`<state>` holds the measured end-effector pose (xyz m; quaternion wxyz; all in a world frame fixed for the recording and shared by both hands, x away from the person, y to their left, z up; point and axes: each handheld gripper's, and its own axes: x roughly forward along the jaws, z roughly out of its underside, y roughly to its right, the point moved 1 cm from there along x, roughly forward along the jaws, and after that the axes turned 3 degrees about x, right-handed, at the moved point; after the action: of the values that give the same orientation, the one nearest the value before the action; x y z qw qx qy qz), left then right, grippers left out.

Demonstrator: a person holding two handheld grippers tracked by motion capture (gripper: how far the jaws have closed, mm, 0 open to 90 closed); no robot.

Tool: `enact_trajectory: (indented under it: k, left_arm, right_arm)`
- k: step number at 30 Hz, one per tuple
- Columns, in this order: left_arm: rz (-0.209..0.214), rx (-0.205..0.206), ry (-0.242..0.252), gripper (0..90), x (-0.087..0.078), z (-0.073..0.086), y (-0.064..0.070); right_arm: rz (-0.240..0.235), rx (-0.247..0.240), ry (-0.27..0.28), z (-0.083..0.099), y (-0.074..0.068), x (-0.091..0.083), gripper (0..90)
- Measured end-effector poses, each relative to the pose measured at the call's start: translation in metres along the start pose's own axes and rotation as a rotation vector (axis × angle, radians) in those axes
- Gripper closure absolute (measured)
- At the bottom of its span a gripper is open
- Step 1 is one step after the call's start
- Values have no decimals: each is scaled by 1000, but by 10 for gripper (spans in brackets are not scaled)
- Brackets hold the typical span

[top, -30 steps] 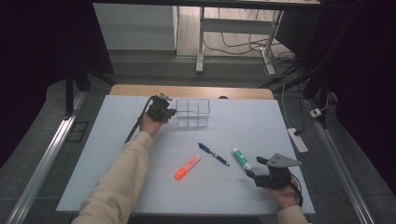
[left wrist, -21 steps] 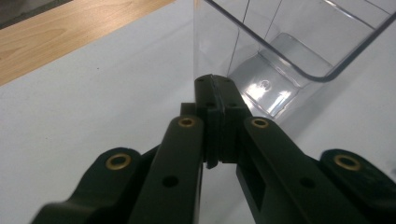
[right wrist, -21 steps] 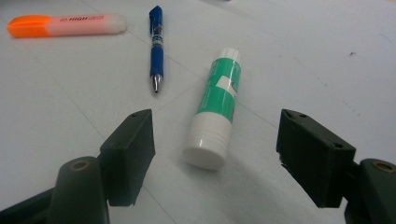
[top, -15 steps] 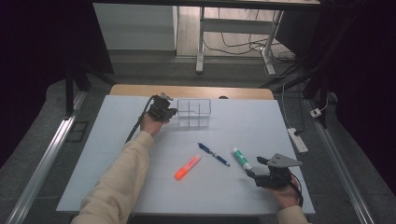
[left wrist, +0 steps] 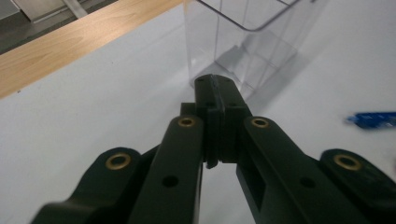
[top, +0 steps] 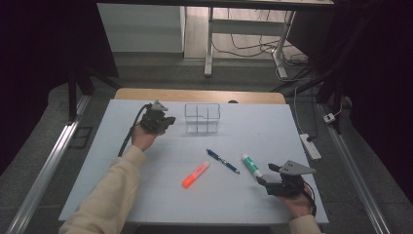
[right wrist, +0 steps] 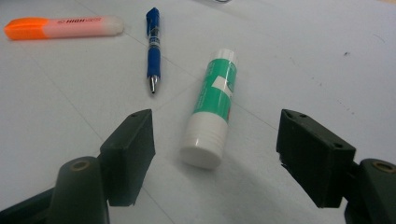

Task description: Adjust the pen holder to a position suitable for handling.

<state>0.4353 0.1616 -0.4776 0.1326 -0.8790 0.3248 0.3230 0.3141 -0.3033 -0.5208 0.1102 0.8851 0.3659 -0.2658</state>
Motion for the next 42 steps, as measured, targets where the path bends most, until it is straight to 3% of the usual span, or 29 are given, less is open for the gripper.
enact_trajectory:
  k: [7,13,21,36,42]
  left_arm:
    - [34,1,24,844,-26,23,11]
    - [87,-11,42,660,-45,38,22]
    - [92,12,25,511,-63,53,34]
    - [101,-13,6,397,-88,95,57]
    - [106,21,4,383,-94,107,66]
  right_arm:
    - [-1,0,0,0,0,1,272]
    - [-2,2,1,0,0,1,272]
    - [3,1,1,0,0,0,272]
    - [10,4,11,0,1,-1,272]
    - [2,12,20,0,3,-1,272]
